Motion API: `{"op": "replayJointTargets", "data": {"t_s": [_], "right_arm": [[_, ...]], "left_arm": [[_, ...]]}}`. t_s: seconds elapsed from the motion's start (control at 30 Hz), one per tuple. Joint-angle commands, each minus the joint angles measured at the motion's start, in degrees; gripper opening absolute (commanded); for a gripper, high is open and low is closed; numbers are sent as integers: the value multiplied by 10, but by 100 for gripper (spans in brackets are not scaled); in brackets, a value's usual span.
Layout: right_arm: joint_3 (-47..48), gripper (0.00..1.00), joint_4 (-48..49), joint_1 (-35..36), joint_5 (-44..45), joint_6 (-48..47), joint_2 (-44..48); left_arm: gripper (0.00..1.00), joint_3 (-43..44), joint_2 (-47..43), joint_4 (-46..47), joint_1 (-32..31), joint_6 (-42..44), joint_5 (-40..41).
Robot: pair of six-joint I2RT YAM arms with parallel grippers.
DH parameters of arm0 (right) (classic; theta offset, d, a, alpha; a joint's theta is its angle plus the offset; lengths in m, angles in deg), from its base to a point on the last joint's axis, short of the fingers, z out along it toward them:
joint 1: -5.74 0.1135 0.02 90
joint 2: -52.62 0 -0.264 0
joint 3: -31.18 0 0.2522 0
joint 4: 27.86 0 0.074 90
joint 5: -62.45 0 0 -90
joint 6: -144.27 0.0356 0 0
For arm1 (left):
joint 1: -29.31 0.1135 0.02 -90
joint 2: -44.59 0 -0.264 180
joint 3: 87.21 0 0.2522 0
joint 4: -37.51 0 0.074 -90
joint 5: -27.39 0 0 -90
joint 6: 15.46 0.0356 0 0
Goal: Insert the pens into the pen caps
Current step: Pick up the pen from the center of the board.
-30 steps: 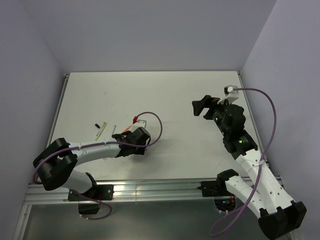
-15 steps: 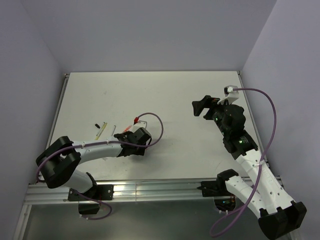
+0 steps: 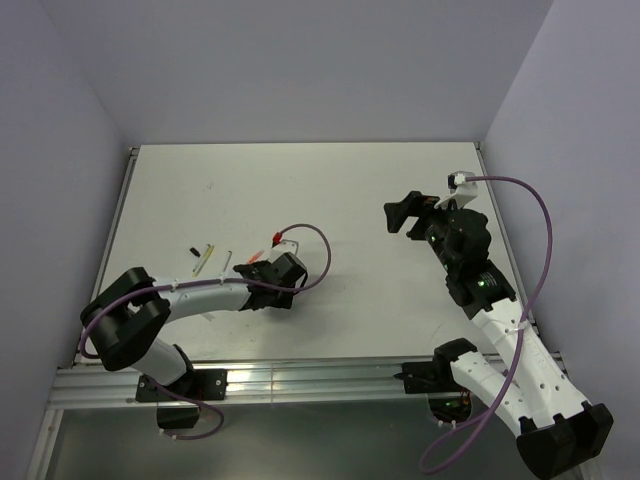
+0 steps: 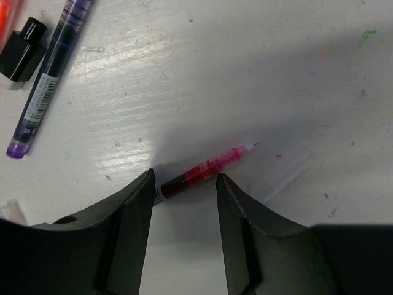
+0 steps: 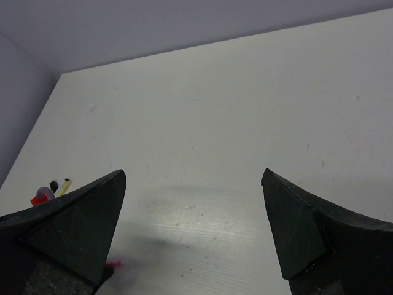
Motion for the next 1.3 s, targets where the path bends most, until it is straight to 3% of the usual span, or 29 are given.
{"op": "replayJointTargets", "data": {"t_s": [0.0, 0.97, 1.27], "right_arm": [[16, 99, 7, -2, 1, -9, 6], [22, 97, 7, -2, -17, -10, -6], [23, 96, 6, -2, -20, -10, -11]], "left_arm": [[49, 21, 17, 3, -3, 5, -9], [32, 21, 36, 0, 12, -12, -32], [19, 11, 35, 11, 34, -19, -66]]}}
